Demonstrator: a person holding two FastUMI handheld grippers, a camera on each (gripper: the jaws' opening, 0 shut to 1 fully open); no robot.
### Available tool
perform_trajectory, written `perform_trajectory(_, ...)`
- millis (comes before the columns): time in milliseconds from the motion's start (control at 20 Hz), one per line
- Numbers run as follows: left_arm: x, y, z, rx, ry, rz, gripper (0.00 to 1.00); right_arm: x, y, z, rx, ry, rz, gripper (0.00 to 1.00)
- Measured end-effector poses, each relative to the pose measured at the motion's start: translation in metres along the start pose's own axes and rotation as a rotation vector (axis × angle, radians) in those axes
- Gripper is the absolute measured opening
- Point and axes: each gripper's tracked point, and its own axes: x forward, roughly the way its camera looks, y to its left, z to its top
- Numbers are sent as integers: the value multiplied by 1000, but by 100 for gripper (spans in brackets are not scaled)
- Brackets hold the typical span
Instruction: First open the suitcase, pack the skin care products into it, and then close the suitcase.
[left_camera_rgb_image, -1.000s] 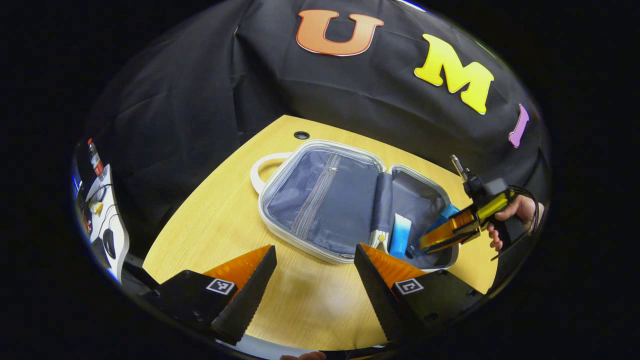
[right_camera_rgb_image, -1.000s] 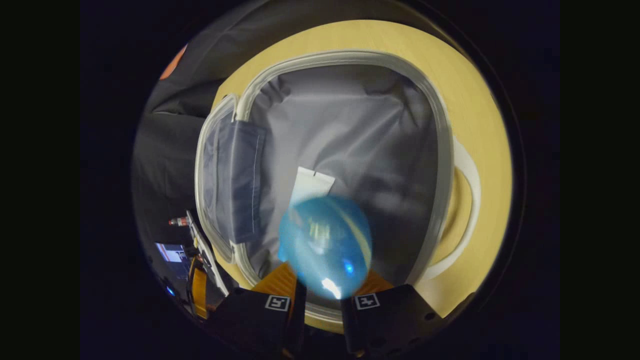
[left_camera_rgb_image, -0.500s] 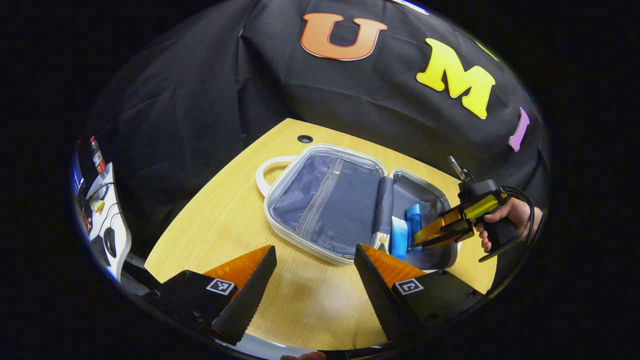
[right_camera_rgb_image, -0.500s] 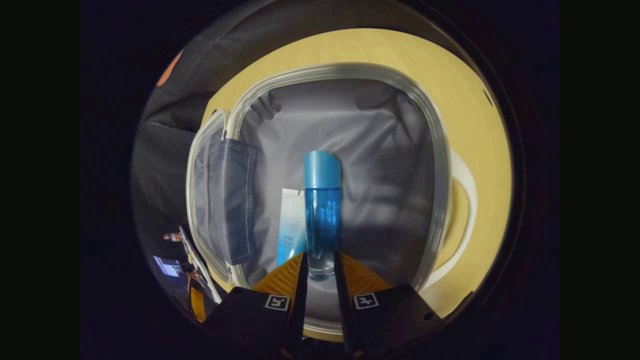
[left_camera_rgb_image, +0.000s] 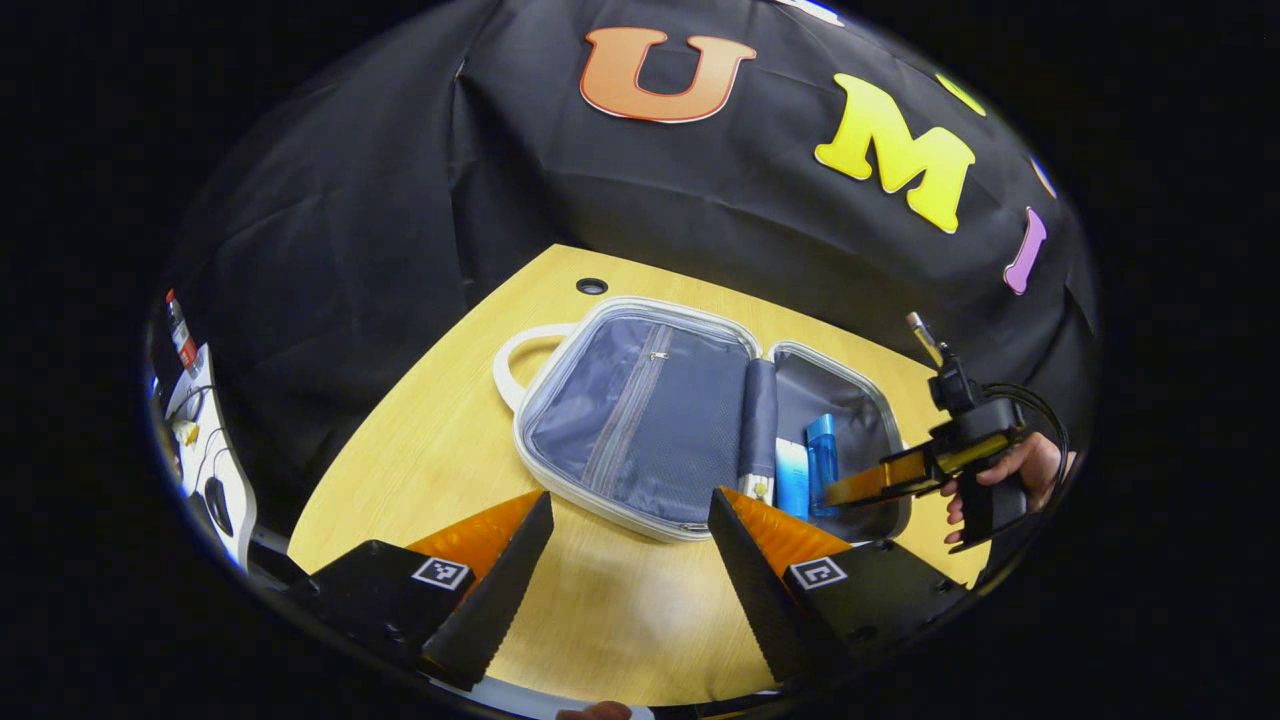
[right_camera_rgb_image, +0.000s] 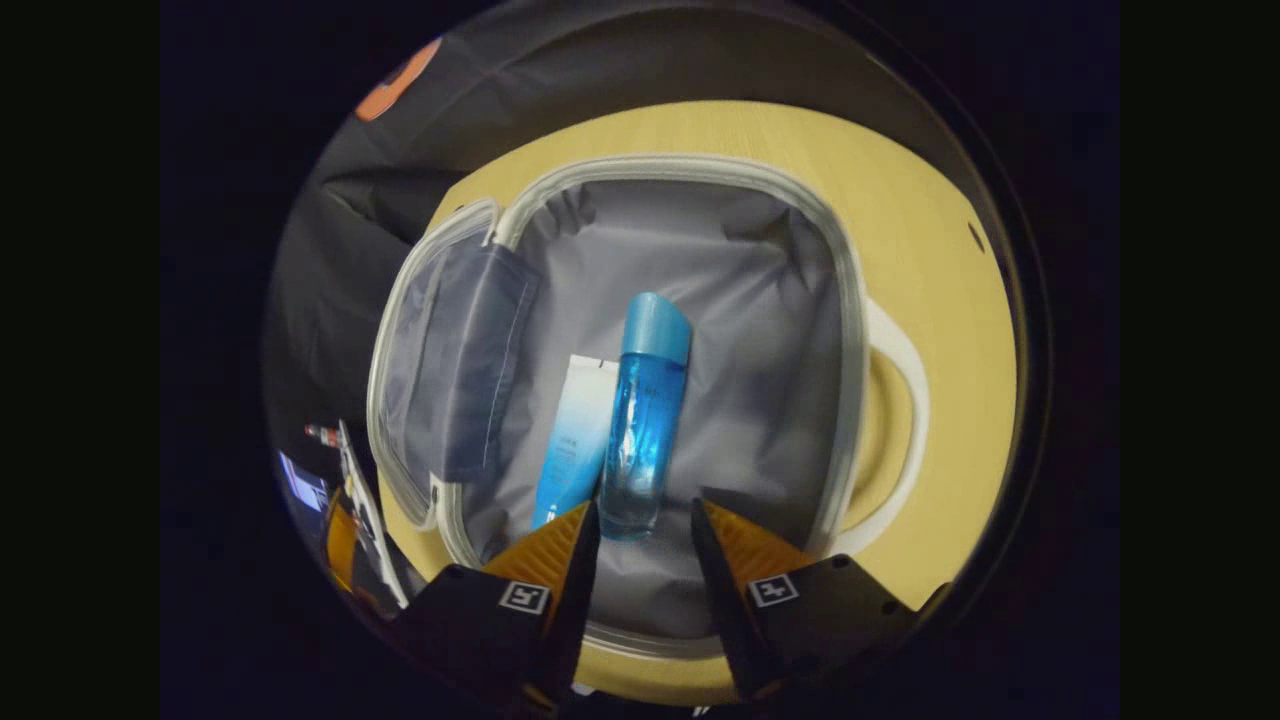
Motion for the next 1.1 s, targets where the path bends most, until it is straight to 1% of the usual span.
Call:
perform_trajectory(50, 2, 8, 5, 11, -11, 4, 100, -11, 1, -1, -38, -43, -4, 54)
perform_trajectory(150, 13, 30, 21, 31, -43, 4, 100, -37, 2, -2, -106, -124, -6, 75)
perform_trajectory(200, 18, 39, 27, 34, -56, -7, 100, -49, 4, -3, -132, -165, 0, 78)
perform_trajectory(250, 26, 50, 34, 33, -62, -17, 99, -63, 9, -6, -142, -192, 26, 73)
perform_trajectory(300, 36, 64, 41, 33, -64, -25, 100, -78, 15, -10, -141, -206, 62, 81)
perform_trajectory(350, 47, 77, 48, 40, -64, -29, 100, -92, 16, -13, -146, -224, 82, 82)
perform_trajectory(400, 56, 92, 57, 51, -70, -32, 100, -105, 16, -13, -157, -253, 92, 77)
perform_trajectory(500, 78, 115, 70, 75, -66, -39, 100, -130, 11, -11, -174, -315, 92, 77)
perform_trajectory(550, 91, 123, 78, 71, -64, -51, 100, -141, 10, -12, -172, -337, 97, 77)
perform_trajectory(600, 105, 127, 84, 46, -57, -71, 100, -149, 7, -15, -165, -349, 97, 82)
perform_trajectory(650, 117, 127, 88, 8, -42, -96, 100, -157, 2, -18, -162, -361, 93, 77)
perform_trajectory(700, 129, 126, 91, -24, -28, -128, 99, -162, -6, -19, -158, -374, 75, 77)
perform_trajectory(750, 141, 125, 94, -43, -12, -154, 94, -166, -13, -21, -157, -384, 58, 82)
perform_trajectory(800, 155, 128, 93, -55, 7, -158, 92, -170, -19, -22, -146, -389, 51, 77)
perform_trajectory(850, 168, 133, 88, -55, 40, -144, 88, -174, -24, -24, -131, -394, 47, 82)
perform_trajectory(900, 179, 139, 80, -46, 77, -112, 86, -177, -30, -25, -108, -398, 40, 82)
perform_trajectory(950, 187, 143, 72, -39, 111, -99, 82, -180, -35, -27, -90, -406, 34, 82)
perform_trajectory(1000, 191, 141, 66, -44, 140, -95, 80, -182, -41, -26, -75, -413, 23, 82)
perform_trajectory(1100, 198, 137, 63, -66, 153, -96, 76, -185, -48, -27, -44, -420, 17, 82)
